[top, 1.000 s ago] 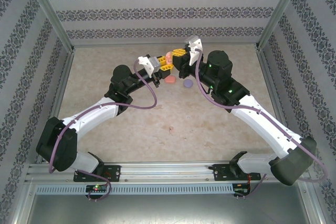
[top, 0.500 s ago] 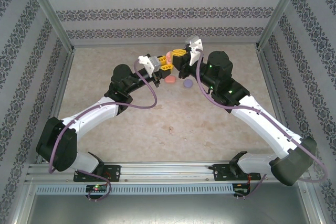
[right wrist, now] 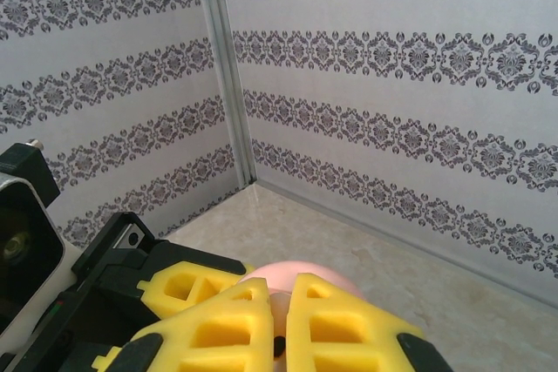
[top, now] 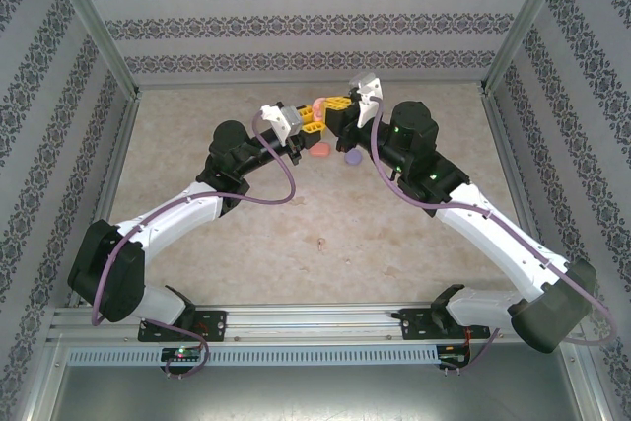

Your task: Insert the wireless bluetooth earbuds into the charging case

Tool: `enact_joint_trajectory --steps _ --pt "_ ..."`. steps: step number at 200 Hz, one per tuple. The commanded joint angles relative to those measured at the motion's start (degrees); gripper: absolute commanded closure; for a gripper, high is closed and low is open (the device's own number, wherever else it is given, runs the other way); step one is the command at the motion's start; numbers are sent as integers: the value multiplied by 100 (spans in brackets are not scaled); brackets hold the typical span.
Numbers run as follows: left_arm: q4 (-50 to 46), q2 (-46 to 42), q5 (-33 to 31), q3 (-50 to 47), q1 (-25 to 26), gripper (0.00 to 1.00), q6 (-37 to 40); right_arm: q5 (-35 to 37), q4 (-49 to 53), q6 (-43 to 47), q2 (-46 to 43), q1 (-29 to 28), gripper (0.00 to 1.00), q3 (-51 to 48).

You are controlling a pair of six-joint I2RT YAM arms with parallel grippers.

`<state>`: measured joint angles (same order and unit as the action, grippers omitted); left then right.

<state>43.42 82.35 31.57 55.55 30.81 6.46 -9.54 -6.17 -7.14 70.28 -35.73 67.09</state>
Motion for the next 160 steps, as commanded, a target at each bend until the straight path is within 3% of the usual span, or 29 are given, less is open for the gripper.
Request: enact_joint_trajectory --steps 1,160 --pt "199 -224 30 245 75 100 17 -98 107 41 -102 32 91 -155" --pt "370 -219 -630 463 77 100 -575 209 195 795 -225 -374 94 -629"
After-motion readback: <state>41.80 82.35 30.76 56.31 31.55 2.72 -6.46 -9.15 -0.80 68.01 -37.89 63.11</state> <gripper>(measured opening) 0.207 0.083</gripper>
